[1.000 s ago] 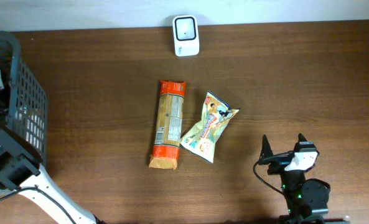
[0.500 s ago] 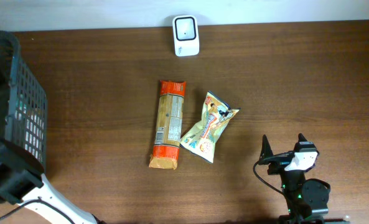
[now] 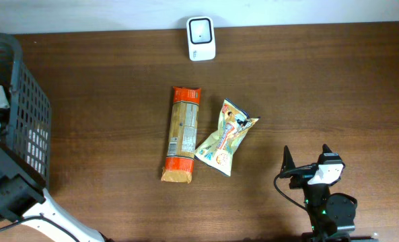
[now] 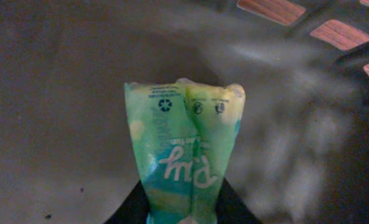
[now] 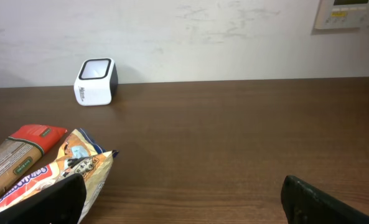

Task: Scan the item barcode
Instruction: 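Grasp the small green box from the basket and set it by the spaghetti, then grasp the white tube from the basket and place it left of the box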

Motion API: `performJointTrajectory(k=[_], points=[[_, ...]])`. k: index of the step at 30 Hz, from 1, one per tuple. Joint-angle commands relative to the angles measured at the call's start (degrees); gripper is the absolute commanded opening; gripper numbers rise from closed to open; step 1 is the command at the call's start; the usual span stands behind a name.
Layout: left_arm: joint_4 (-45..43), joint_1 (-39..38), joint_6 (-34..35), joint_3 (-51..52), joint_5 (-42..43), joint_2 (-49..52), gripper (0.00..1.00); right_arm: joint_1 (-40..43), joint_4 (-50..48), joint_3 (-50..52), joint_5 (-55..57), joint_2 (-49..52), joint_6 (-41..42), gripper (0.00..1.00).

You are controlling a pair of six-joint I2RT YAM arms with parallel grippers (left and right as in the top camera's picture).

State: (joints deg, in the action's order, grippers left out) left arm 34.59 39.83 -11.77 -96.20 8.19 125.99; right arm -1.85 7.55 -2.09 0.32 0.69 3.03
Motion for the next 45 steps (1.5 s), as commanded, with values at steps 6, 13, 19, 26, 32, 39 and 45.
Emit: performJointTrajectory(k=[6,13,19,26,32,39,45], points=[[1.4,0.3,0.7,-1.9,0.4,-14.5,0.0,0.4,1.1,-0.1,0.5,-0.3,0.4,0.99],[29.0,-13.5,6.9,-0.9,16.0,-46.2,0.0,0.4,1.1,-0.1,0.5,-0.3,0.4,0.99],[7.9,-35.4,10.9,39.9,10.9,-45.4,0.0,0.4,1.0,-0.1,0.5,-0.3,0.4,0.98],[-2.4,-42.1,13.9,32.3,11.1,-45.1,0.99,0.4,1.1,-0.1,0.5,-0.3,0.4,0.99],[21.4,-22.3,14.4,-17.5,-14.9,-45.1,0.99,0.4,1.1,-0.1,0.5,-0.3,0.4,0.99],[34.2,11.6,10.3,-17.1,5.3,-26.1,0.87,0.4,1.1,-0.1,0.5,-0.3,0.4,0.99],[39.8,11.3,-13.1,-17.0,12.4,-9.0,0.93,0.4,1.1,-0.1,0.5,-0.3,0.4,0.99]])
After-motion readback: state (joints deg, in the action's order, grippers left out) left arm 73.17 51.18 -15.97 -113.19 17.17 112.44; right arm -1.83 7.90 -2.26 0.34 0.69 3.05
